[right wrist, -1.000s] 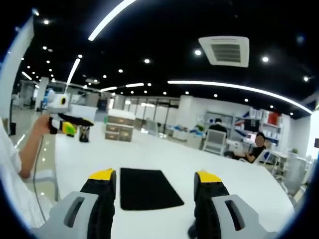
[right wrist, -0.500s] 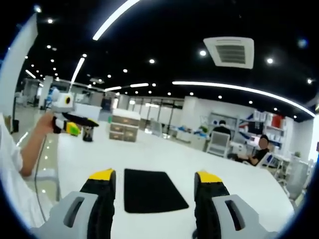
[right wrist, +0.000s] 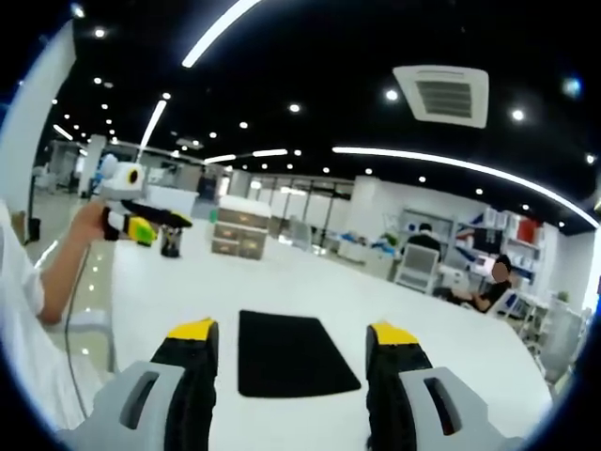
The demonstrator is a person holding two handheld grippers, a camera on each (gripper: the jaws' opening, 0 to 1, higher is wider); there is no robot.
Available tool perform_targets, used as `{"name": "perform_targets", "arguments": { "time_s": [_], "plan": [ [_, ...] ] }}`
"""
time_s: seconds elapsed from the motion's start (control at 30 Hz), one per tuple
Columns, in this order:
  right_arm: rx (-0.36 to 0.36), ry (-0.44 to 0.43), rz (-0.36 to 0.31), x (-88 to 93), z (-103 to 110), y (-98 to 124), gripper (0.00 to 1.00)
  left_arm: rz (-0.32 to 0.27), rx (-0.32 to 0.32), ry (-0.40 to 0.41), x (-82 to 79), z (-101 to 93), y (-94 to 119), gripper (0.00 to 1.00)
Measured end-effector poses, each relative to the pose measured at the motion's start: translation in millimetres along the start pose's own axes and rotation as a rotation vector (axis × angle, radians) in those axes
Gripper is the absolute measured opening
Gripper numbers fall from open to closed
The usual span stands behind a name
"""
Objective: Arrange the mouse and mouse pad neatly on the desk surface
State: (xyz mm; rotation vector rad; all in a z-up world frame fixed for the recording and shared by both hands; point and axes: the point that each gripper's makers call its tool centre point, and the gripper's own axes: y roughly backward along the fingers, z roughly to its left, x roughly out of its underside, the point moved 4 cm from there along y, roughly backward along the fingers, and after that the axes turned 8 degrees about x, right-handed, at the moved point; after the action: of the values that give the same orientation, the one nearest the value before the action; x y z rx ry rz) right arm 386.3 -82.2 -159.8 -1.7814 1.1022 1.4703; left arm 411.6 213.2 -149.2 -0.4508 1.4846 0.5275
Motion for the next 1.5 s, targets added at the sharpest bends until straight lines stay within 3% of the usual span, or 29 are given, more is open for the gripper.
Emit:
{"name": "perform_targets", "arguments": {
  "time_s": [0.9, 1.5],
  "plan": [
    [-0.008, 0.060, 0.064, 13.6, 11.2, -12.2, 0.61, 0.017, -0.004, -0.006, 3.6, 3.9, -1.5, 0.67],
    [-0.082, 0.081, 0.109, 27.3, 37.2, -31.2, 0.61, 0.021, -0.004, -0.010, 4.6, 3.0, -1.1, 0.67]
  ]
}}
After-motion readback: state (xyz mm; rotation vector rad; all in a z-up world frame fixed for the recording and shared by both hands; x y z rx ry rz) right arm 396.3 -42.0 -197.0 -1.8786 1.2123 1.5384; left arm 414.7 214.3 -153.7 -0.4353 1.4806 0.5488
